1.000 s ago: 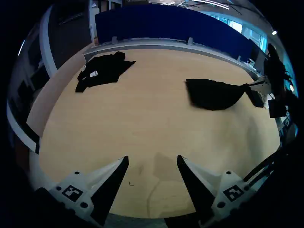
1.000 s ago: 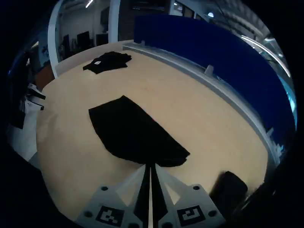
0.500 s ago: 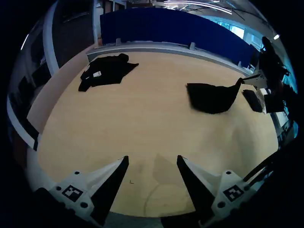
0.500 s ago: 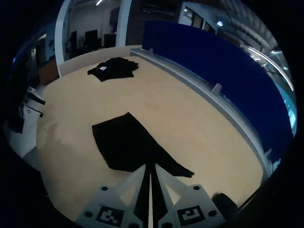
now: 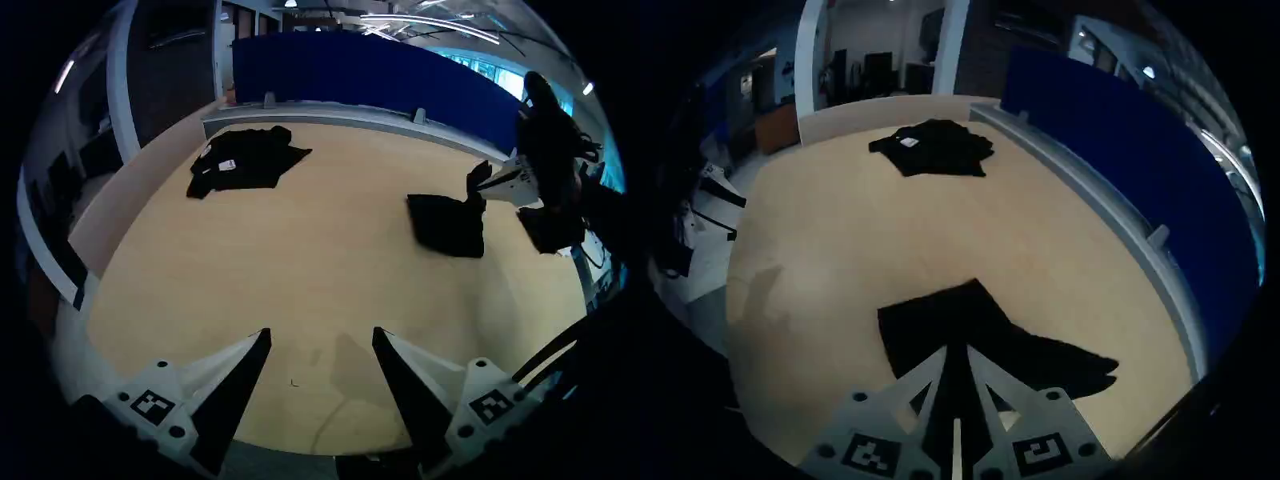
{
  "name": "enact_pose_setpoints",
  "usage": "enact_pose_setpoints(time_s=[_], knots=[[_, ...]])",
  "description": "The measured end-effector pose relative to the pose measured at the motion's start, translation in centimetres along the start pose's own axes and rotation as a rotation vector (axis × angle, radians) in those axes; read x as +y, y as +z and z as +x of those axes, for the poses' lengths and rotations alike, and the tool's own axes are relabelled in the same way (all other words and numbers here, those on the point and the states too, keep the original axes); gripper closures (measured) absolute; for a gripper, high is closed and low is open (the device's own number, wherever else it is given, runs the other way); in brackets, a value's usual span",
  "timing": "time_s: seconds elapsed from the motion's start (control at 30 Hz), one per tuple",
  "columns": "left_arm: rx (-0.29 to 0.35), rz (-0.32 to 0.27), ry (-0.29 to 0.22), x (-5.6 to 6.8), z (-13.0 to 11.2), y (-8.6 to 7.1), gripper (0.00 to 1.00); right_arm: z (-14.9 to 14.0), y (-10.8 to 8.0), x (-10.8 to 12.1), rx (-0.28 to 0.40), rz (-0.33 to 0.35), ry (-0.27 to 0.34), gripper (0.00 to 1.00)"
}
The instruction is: Fold towel
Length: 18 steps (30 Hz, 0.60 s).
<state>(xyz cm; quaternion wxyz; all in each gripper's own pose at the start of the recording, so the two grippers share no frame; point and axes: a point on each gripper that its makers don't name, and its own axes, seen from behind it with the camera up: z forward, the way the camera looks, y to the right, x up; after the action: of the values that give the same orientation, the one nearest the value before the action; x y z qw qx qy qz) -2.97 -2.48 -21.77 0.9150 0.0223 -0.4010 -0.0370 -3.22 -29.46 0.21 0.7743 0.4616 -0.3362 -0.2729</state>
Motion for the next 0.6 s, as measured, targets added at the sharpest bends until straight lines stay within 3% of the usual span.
enact_pose_setpoints(time_s=[0.2, 0.3, 0.6], knots=[[0.011, 0.012, -0.012, -0.3, -0.3, -0.3, 0.06, -1.5, 6.0, -4.5, -0.074, 0.091, 0.001, 0.97], [0.011, 0.011, -0.016, -0.2, -0.6, -0.4, 0.06, -2.4, 7.7, -5.8, -0.106, 0.112, 0.003, 0.97], [0.013, 0.006, -0.032, -0.5, -0.7, -0.6, 0.06, -2.1, 8.0, -5.7, -0.105, 0.103, 0.013, 0.97]])
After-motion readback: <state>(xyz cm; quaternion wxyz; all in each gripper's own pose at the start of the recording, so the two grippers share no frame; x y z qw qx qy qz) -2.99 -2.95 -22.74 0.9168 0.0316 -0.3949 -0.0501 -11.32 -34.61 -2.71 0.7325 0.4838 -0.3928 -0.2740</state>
